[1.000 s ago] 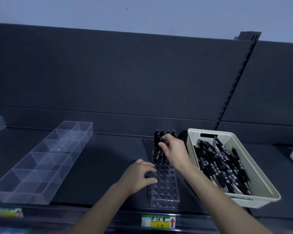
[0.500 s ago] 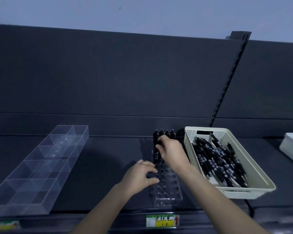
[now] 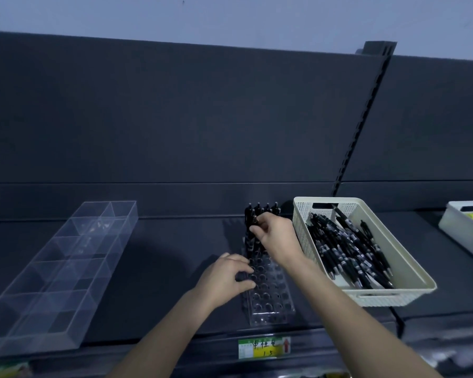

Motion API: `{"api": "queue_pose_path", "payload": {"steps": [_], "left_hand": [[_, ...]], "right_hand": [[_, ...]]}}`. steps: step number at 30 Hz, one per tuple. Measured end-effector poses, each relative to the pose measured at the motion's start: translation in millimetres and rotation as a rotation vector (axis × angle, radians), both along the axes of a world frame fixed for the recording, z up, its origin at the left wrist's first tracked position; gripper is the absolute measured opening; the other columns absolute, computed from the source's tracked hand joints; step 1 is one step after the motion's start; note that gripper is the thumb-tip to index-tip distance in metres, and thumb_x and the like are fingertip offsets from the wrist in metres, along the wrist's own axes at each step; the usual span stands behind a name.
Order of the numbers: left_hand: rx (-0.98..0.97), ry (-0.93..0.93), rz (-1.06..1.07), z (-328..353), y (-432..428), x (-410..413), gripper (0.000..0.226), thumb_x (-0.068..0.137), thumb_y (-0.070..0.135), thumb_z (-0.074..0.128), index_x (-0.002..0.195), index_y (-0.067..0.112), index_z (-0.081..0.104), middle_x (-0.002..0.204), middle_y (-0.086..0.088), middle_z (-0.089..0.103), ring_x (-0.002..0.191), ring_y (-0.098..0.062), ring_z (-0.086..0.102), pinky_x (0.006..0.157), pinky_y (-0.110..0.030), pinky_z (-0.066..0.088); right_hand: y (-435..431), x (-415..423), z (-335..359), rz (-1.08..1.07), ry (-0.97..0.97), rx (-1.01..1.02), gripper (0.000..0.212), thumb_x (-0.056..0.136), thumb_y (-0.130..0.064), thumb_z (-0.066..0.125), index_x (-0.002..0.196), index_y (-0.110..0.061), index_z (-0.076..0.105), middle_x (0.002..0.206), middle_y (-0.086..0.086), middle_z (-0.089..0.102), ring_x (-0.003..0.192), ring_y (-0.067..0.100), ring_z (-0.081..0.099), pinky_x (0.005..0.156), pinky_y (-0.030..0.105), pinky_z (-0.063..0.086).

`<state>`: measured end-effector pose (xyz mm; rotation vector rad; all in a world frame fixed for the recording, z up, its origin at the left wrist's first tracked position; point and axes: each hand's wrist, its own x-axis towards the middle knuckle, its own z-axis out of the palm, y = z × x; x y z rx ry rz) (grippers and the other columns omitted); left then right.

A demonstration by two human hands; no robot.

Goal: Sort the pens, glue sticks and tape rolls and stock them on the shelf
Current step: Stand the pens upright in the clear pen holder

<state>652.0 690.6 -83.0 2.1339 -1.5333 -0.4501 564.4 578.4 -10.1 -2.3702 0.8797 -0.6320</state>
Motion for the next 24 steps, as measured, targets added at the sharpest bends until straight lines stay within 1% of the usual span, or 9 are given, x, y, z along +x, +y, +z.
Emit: {"api": "queue_pose_path", "payload": {"steps": [7, 8, 10, 12, 14, 17, 19, 21, 24], "left_hand": [[0.008, -0.054, 0.036, 18, -2, -11, 0.029, 0.093, 0.027, 0.053, 0.116, 0.015, 0.065, 0.132, 0.004, 0.055, 0.124, -0.009, 0.046, 0.113, -0.021, 0.012], [0.027, -0.054, 0.053, 21, -3, -14, 0.027, 0.094, 0.025, 0.052, 0.113, 0.013, 0.066, 0.129, 0.003, 0.058, 0.121, -0.011, 0.048, 0.113, -0.023, 0.015], [0.058, -0.028, 0.108, 25, -6, -20, 0.022, 0.093, 0.021, 0.052, 0.102, 0.011, 0.070, 0.115, 0.000, 0.066, 0.110, -0.015, 0.057, 0.109, -0.032, 0.034], [0.091, -0.030, 0.182, 30, -10, -32, 0.020, 0.092, 0.020, 0.051, 0.088, 0.011, 0.068, 0.103, -0.007, 0.069, 0.098, -0.021, 0.062, 0.091, -0.038, 0.050], [0.066, -0.099, 0.275, 37, -19, -50, 0.022, 0.093, 0.020, 0.049, 0.086, 0.008, 0.066, 0.095, -0.008, 0.068, 0.090, -0.022, 0.062, 0.079, -0.036, 0.053], [-0.123, -0.081, 0.314, 49, -44, -86, 0.023, 0.092, 0.013, 0.047, 0.077, 0.005, 0.062, 0.083, -0.009, 0.067, 0.078, -0.021, 0.061, 0.076, -0.038, 0.053], [-0.205, -0.025, 0.294, 57, -67, -111, 0.022, 0.092, 0.009, 0.046, 0.083, 0.002, 0.065, 0.087, -0.011, 0.068, 0.081, -0.021, 0.060, 0.080, -0.034, 0.050], [-0.233, 0.038, 0.264, 63, -90, -130, 0.020, 0.092, 0.007, 0.046, 0.085, 0.011, 0.064, 0.085, -0.013, 0.065, 0.079, -0.019, 0.056, 0.079, -0.031, 0.046], [-0.188, 0.105, 0.243, 62, -125, -147, 0.019, 0.091, 0.007, 0.043, 0.076, 0.018, 0.041, 0.078, -0.008, 0.048, 0.071, -0.015, 0.042, 0.065, -0.030, 0.036]], "right_hand": [[-7, -17, 0, 0.038, -0.050, 0.103, 0.038, 0.085, -0.028, 0.066, 0.116, -0.007, 0.061, 0.104, 0.008, 0.070, 0.097, 0.018, 0.064, 0.089, 0.026, 0.049], [-11, -24, 2, 0.045, -0.064, 0.108, 0.038, 0.085, -0.026, 0.066, 0.117, -0.006, 0.061, 0.105, 0.009, 0.069, 0.097, 0.018, 0.064, 0.090, 0.026, 0.049], [-21, -44, 5, 0.063, -0.090, 0.098, 0.034, 0.085, -0.021, 0.066, 0.115, -0.005, 0.062, 0.105, 0.008, 0.069, 0.096, 0.017, 0.063, 0.091, 0.023, 0.047], [-36, -73, 7, 0.065, -0.100, 0.073, 0.027, 0.086, -0.016, 0.065, 0.110, -0.004, 0.065, 0.101, 0.007, 0.070, 0.089, 0.012, 0.061, 0.085, 0.017, 0.043], [-57, -105, 7, 0.035, -0.101, 0.057, 0.021, 0.086, -0.012, 0.064, 0.104, -0.003, 0.067, 0.098, 0.008, 0.071, 0.085, 0.013, 0.061, 0.082, 0.016, 0.042], [-93, -148, 4, -0.033, -0.034, 0.044, 0.017, 0.087, -0.010, 0.060, 0.102, -0.004, 0.068, 0.095, 0.009, 0.071, 0.089, 0.021, 0.065, 0.081, 0.024, 0.046], [-114, -170, -1, -0.055, 0.043, 0.045, 0.018, 0.089, -0.010, 0.058, 0.103, -0.005, 0.067, 0.098, 0.009, 0.071, 0.093, 0.024, 0.065, 0.081, 0.026, 0.046], [-133, -184, -6, -0.058, 0.116, 0.038, 0.019, 0.089, -0.010, 0.055, 0.105, -0.005, 0.065, 0.103, 0.012, 0.070, 0.098, 0.026, 0.064, 0.083, 0.027, 0.045], [-150, -196, -12, -0.031, 0.226, 0.043, 0.025, 0.091, -0.009, 0.051, 0.114, -0.004, 0.061, 0.113, 0.014, 0.066, 0.107, 0.028, 0.060, 0.088, 0.030, 0.044]]}}
